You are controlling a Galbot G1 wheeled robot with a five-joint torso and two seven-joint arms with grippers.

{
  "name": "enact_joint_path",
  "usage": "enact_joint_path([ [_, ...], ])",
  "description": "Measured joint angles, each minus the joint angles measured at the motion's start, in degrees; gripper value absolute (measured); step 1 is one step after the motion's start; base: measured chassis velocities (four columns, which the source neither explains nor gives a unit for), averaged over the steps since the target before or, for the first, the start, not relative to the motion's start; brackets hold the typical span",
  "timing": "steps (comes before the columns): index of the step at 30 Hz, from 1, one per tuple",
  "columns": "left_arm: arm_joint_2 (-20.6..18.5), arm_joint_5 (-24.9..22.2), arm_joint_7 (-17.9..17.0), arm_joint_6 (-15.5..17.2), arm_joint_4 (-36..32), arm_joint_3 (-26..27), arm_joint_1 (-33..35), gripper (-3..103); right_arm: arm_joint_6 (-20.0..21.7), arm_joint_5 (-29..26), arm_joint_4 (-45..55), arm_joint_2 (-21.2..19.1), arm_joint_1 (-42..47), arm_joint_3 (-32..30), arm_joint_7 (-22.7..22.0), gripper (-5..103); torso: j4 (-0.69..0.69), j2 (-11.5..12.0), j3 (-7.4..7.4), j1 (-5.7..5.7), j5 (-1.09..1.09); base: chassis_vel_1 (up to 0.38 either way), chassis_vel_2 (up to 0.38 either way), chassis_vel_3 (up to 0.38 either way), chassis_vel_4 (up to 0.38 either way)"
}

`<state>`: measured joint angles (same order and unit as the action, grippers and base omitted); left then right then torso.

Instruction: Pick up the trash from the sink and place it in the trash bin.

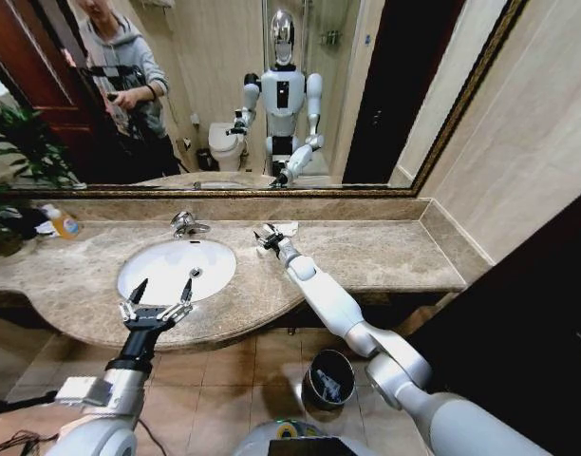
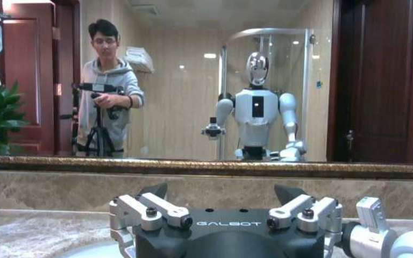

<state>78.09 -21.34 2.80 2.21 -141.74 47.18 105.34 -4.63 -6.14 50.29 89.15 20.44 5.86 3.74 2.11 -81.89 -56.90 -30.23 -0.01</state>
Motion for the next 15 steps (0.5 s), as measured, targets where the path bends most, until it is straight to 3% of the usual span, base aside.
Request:
enact_joint_path([
  [5, 0.0, 0.0, 0.0, 0.0, 0.0, 0.0, 0.0, 100, 0.11, 0.74, -1.19, 0.19, -0.17, 0.13, 0.02, 27, 0.0, 0.0, 0.0, 0.0, 0.0, 0.0, 0.0, 0.0, 0.0],
  [7, 0.0, 0.0, 0.0, 0.0, 0.0, 0.0, 0.0, 100, 0.14, 0.83, -1.34, 0.18, -0.17, 0.16, 0.02, 27, 0.0, 0.0, 0.0, 0.0, 0.0, 0.0, 0.0, 0.0, 0.0],
  [11, 0.0, 0.0, 0.0, 0.0, 0.0, 0.0, 0.0, 100, 0.21, 0.87, -2.11, 0.01, 0.35, 0.03, 0.06, 5, 0.0, 0.0, 0.0, 0.0, 0.01, 0.0, 0.0, 0.0, 0.0],
  [15, 0.0, 0.0, 0.0, 0.0, 0.0, 0.0, 0.0, 100, -0.29, 0.56, -1.88, -0.29, 0.76, -0.15, -0.14, 1, 0.0, 0.0, 0.0, 0.0, 0.01, 0.0, 0.0, 0.0, 0.0],
])
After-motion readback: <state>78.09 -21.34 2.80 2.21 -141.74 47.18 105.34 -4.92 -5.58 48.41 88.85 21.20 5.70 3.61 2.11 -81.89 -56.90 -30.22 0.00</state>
